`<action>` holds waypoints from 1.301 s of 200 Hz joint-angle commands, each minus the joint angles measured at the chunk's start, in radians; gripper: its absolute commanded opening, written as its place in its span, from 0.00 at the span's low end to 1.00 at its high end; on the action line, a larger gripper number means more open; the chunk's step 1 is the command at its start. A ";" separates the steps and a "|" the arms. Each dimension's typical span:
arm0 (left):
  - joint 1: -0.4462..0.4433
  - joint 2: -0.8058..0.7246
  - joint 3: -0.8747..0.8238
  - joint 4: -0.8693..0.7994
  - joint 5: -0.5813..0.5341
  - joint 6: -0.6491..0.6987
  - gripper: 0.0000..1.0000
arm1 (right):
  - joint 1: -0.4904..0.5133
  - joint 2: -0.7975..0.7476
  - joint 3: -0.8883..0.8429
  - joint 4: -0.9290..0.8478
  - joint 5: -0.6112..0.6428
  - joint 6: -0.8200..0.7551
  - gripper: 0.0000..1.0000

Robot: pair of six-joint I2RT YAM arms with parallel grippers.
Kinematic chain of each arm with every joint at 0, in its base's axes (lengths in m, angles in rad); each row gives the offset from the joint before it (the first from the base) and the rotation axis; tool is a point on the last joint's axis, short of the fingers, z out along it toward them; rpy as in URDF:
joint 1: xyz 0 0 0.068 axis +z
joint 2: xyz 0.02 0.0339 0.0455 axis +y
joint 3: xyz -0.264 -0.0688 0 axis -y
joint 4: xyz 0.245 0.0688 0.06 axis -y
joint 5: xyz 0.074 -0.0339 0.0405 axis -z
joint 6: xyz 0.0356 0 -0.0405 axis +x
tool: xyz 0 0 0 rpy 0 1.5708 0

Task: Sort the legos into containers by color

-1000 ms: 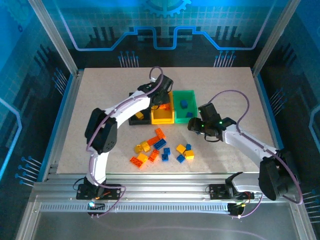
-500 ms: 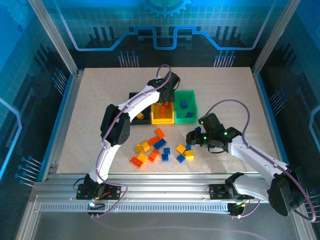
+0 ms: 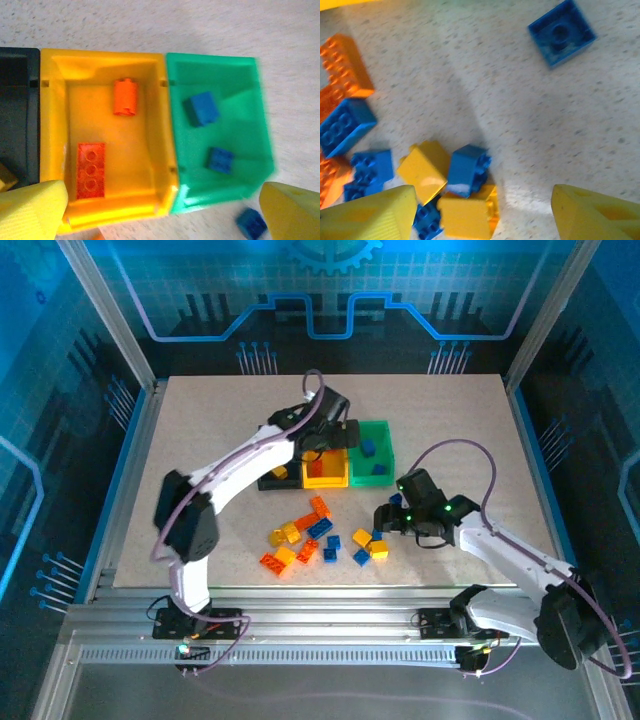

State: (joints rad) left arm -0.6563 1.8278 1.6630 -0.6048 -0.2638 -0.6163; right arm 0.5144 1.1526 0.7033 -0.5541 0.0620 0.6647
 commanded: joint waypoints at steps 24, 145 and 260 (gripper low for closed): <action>-0.046 -0.289 -0.344 0.164 0.045 -0.060 0.99 | -0.157 0.202 0.085 0.098 0.065 -0.024 0.77; -0.059 -0.695 -0.915 0.210 -0.010 -0.218 0.99 | -0.192 0.551 0.251 0.146 0.100 -0.063 0.63; -0.050 -0.751 -0.910 0.135 -0.068 -0.192 0.99 | -0.135 0.269 0.281 0.070 0.062 -0.075 0.35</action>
State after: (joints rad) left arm -0.7090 1.1126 0.7601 -0.4301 -0.2985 -0.8139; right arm 0.3527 1.4612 0.9104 -0.4416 0.1230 0.6006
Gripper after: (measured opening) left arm 0.990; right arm 0.372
